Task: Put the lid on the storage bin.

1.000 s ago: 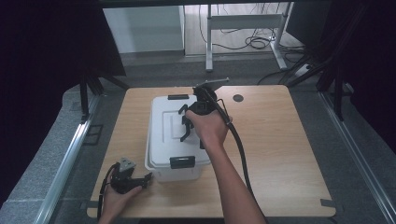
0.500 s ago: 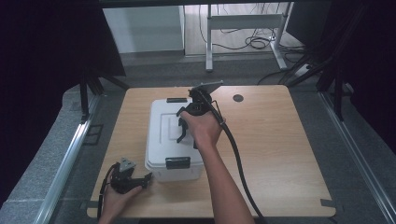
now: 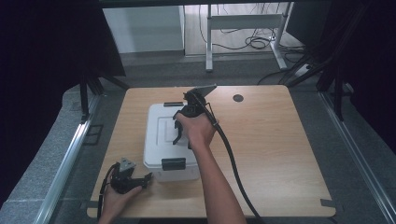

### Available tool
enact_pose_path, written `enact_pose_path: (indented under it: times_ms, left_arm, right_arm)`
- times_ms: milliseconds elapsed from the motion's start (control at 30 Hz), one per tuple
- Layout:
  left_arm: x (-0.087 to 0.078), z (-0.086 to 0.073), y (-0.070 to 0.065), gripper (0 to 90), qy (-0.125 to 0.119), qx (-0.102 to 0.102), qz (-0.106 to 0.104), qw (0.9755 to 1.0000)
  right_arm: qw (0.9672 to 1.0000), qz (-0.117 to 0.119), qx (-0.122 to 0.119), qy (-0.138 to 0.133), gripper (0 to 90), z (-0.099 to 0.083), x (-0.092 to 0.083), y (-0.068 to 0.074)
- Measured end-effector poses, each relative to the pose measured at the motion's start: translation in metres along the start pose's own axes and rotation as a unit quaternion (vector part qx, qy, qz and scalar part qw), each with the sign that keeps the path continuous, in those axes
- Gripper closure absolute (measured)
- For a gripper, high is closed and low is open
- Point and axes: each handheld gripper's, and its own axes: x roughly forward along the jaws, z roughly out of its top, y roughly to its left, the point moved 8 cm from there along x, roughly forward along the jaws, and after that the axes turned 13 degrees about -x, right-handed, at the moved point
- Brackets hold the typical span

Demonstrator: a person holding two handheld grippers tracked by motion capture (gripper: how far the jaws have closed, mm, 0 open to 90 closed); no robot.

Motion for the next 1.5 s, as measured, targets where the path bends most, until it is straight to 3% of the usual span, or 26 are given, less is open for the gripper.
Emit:
enact_pose_path:
  times_ms: [300,633,1367,1500]
  left_arm:
    - [0.0000,0.0000,0.0000,12.9,0.001,0.000,0.000,1.0000]
    - [-0.0001,-0.0001,-0.0001,12.9,0.001,0.000,0.000,1.0000]
    - [-0.0001,0.0000,-0.0001,12.9,0.001,0.000,0.000,1.0000]
    - [0.0000,0.0000,0.0000,12.9,0.001,0.000,0.000,1.0000]
  right_arm:
    - [0.9999,0.009,0.012,-0.002,84.7,-0.0020,0.0096,-0.0090]
    - [1.0000,-0.006,-0.003,-0.006,84.5,-0.0029,0.0096,-0.0097]
    - [0.9998,-0.019,-0.009,-0.005,83.9,-0.0031,0.0104,-0.0101]
    - [0.9995,-0.031,-0.012,-0.001,83.6,-0.0029,0.0103,-0.0086]
